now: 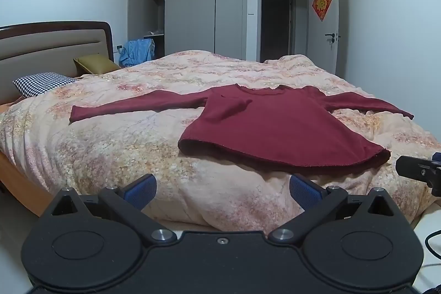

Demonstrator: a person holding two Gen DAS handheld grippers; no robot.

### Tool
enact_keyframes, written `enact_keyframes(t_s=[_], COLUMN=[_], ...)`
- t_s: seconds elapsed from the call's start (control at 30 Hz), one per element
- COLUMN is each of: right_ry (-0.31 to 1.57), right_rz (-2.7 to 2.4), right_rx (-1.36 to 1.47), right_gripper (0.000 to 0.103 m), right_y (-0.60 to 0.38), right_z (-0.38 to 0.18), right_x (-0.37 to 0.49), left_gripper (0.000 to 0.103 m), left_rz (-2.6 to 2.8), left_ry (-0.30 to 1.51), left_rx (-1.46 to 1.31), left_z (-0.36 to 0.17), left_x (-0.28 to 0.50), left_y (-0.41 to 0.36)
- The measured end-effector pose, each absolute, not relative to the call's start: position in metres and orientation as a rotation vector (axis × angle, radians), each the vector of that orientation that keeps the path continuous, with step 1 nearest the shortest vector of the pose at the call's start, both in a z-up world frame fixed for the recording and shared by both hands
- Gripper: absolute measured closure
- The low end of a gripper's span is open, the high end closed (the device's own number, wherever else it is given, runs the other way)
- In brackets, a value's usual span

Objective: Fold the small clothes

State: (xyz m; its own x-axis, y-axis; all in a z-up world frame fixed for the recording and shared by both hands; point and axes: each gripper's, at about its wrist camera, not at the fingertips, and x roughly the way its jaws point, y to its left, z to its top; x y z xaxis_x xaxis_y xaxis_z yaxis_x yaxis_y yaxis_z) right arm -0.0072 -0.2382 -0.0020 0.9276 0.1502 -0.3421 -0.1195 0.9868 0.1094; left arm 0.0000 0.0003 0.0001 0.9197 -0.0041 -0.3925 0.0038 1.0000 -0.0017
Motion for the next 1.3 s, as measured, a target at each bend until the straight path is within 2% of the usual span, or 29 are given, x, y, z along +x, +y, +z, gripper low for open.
enact_keyframes(t_s=[1.3], right_ry=[0.361], right_rz=[0.138], right_rx=[0.091], right_gripper=[0.000], right_y=[-0.2385], right_z=[-0.0030], right_x=[-0.0075], left_gripper=[0.000], left_rz=[0.003], left_ry=[0.402], left_rx=[0.019], left_z=[0.0008], left_x=[0.0004], left_y=[0.0002])
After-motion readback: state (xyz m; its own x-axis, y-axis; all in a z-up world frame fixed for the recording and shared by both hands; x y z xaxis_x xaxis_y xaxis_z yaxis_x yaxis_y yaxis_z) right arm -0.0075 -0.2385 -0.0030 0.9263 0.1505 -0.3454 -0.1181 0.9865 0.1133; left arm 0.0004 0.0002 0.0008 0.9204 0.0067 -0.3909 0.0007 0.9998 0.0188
